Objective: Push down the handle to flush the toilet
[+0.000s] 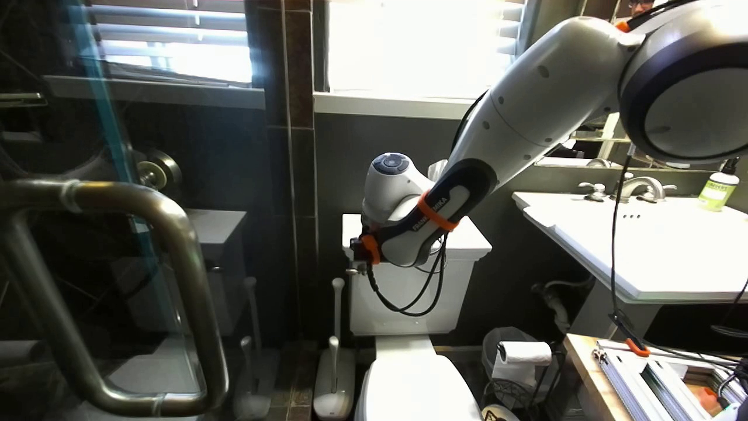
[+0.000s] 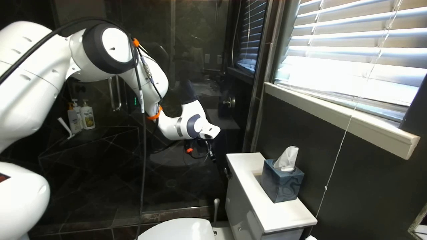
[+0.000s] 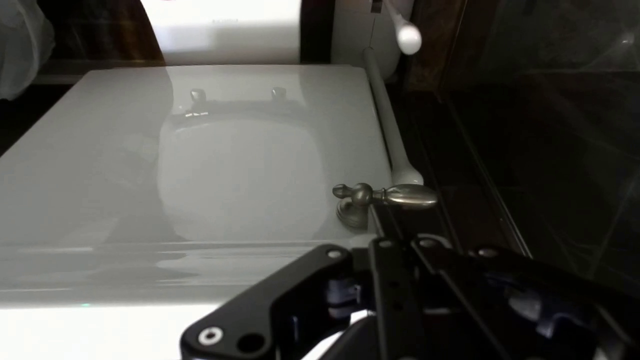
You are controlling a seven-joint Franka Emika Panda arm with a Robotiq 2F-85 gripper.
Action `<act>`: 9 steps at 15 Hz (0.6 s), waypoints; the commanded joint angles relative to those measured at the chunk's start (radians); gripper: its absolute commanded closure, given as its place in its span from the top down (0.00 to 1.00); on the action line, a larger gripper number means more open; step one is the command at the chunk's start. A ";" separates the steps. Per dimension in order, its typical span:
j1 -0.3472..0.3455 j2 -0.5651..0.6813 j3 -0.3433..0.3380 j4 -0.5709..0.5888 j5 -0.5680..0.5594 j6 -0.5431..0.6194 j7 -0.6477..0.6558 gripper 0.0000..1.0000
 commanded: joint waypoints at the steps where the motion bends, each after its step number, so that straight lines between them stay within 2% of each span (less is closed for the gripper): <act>1: -0.011 0.100 0.001 0.105 0.050 0.011 -0.011 0.00; 9: -0.072 0.272 0.015 0.322 0.100 -0.018 -0.036 0.00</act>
